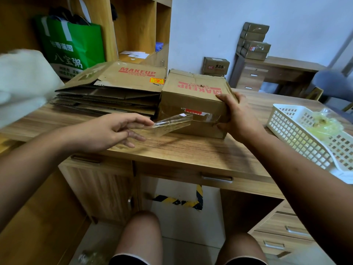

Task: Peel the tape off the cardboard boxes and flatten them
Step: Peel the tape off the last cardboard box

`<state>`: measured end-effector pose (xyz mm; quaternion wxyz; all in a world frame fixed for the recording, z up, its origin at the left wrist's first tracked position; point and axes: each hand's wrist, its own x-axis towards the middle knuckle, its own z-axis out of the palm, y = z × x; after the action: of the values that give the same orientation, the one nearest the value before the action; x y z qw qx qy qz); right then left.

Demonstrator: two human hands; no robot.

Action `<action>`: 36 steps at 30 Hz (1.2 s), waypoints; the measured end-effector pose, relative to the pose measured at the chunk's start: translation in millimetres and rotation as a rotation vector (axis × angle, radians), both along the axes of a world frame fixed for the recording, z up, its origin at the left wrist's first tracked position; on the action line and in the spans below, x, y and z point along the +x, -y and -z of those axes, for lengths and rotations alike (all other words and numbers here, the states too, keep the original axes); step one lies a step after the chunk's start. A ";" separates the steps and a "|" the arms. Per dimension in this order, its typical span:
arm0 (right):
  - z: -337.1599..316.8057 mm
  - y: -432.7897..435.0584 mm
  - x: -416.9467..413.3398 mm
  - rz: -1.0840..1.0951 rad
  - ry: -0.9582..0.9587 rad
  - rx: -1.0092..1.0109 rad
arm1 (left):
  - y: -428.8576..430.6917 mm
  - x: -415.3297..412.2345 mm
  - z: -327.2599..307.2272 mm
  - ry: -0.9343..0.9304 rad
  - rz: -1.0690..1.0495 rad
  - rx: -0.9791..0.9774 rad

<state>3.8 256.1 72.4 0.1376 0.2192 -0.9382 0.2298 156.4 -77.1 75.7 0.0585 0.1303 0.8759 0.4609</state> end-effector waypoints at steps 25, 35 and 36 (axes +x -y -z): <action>-5.0 -14.3 -0.3 -0.063 -0.002 0.007 | 10.7 15.5 -20.7 -0.197 -0.223 -0.153; -1.3 -71.2 -9.7 -0.053 0.005 0.001 | -26.2 -18.1 -29.0 -0.438 -0.279 -0.093; 0.4 -72.5 -9.8 -0.050 -0.016 0.016 | -35.0 -24.6 -31.2 -0.468 -0.252 -0.130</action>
<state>-6.0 328.5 72.0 0.1375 0.2456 -0.9331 0.2240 131.8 -42.1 106.9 -0.1953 0.1193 0.9026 0.3647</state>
